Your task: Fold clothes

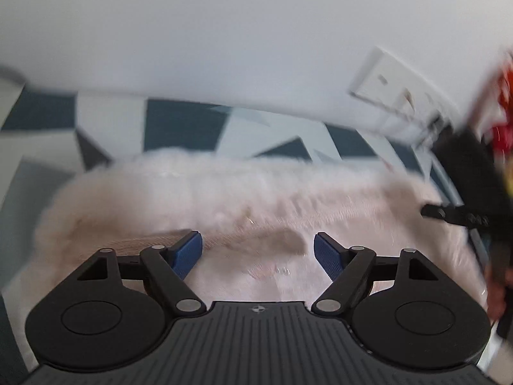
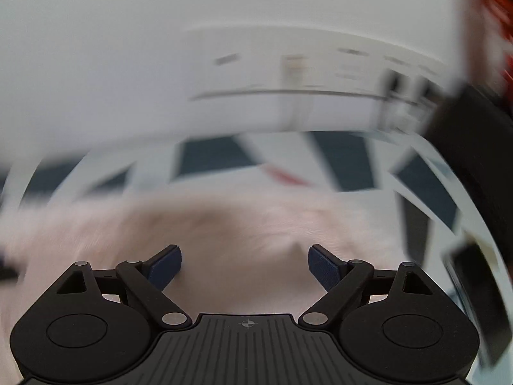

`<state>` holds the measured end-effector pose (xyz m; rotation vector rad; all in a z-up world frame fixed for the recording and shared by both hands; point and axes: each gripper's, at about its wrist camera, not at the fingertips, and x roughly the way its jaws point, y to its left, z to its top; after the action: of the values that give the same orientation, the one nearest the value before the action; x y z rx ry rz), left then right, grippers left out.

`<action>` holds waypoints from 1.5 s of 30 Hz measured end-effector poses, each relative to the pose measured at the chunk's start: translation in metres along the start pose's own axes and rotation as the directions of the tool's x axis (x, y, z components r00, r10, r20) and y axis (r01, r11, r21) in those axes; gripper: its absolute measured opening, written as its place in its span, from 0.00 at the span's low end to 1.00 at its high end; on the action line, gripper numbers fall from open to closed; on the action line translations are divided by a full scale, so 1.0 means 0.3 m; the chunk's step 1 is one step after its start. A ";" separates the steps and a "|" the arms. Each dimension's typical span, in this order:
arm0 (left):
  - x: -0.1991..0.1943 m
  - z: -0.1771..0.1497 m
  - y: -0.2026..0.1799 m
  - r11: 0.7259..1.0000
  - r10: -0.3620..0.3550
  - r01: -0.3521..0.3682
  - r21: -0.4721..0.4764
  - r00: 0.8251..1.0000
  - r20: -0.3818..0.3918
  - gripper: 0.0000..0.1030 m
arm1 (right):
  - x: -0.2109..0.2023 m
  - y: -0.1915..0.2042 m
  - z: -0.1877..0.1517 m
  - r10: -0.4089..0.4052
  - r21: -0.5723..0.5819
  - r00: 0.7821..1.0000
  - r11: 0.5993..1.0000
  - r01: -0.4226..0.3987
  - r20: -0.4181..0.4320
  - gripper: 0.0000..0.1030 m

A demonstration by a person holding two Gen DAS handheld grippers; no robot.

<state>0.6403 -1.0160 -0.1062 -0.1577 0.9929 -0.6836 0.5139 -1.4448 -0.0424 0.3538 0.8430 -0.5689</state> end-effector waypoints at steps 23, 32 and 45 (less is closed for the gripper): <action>-0.479 -0.614 0.083 0.916 -0.062 0.043 -0.398 0.998 -0.033 0.97 | -0.394 -0.440 -0.474 0.109 0.293 0.994 0.950 -0.106 0.007 0.98; -0.368 -0.572 0.045 0.908 0.074 -0.040 -0.418 0.995 0.065 1.00 | -0.406 -0.488 -0.533 0.194 0.311 0.980 0.935 -0.170 -0.048 0.99; -0.360 -0.577 0.085 0.820 0.105 0.004 -0.573 0.982 0.158 1.00 | -0.289 -0.418 -0.544 0.307 0.400 0.946 0.883 -0.244 -0.101 0.97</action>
<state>0.4724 -0.9008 -0.1353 -0.7116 0.9959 -0.2927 0.2949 -1.4334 -0.0852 0.8769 0.8158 -0.4374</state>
